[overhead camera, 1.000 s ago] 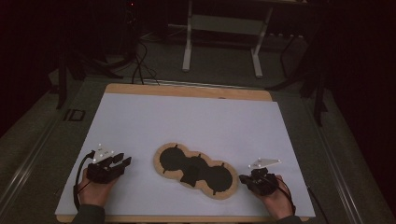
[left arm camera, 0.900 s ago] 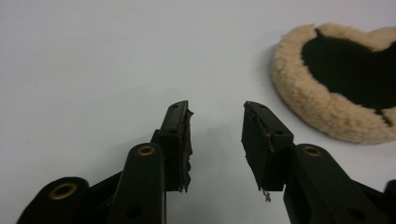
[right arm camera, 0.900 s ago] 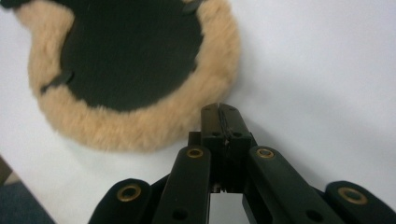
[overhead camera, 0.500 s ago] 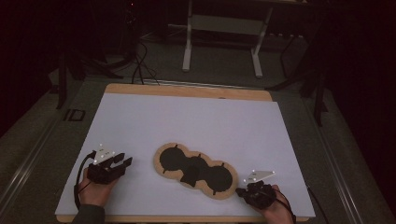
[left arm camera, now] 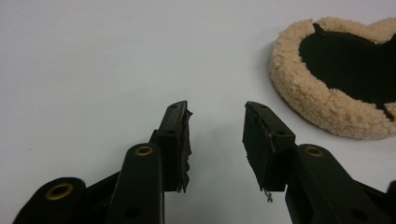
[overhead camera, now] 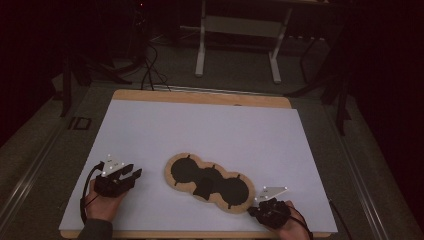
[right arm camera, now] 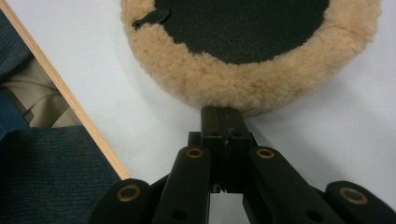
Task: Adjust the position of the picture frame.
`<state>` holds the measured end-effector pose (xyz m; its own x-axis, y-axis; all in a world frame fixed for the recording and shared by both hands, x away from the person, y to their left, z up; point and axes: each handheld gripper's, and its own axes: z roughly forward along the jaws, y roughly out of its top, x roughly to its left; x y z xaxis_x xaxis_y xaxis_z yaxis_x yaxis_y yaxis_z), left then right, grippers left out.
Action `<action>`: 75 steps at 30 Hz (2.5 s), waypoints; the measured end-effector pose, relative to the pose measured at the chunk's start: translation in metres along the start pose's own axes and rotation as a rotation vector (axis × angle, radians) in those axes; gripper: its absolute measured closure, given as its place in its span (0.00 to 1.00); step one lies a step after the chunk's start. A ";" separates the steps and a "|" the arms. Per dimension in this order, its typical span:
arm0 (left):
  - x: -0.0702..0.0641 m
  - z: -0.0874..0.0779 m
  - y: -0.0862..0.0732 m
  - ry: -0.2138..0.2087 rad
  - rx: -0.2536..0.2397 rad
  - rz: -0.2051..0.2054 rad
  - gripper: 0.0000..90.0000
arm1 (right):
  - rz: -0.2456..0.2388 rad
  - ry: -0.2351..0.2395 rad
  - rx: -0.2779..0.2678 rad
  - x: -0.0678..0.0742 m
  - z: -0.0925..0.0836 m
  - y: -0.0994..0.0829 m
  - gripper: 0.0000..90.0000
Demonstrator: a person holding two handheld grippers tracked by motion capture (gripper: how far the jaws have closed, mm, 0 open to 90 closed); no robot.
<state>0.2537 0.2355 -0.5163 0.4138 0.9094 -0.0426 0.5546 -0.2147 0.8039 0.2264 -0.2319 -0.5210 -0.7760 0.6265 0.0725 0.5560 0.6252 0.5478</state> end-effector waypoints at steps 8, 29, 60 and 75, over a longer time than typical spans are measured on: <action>-0.001 0.001 0.000 0.004 0.013 -0.002 0.70 | 0.019 -0.014 -0.012 -0.003 0.001 0.001 1.00; -0.010 0.006 0.000 -0.124 0.033 0.051 0.83 | 0.085 -0.049 -0.019 -0.025 0.010 0.018 1.00; -0.044 0.028 -0.002 -0.237 0.164 0.241 0.99 | 0.121 -0.065 -0.042 -0.039 0.027 0.044 1.00; -0.045 0.035 0.002 -0.197 0.153 0.236 0.99 | 0.165 -0.110 -0.074 -0.048 0.033 0.052 1.00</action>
<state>0.2614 0.1812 -0.5333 0.6672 0.7448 0.0081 0.5227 -0.4759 0.7073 0.3023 -0.2141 -0.5237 -0.6366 0.7673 0.0768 0.6463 0.4766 0.5959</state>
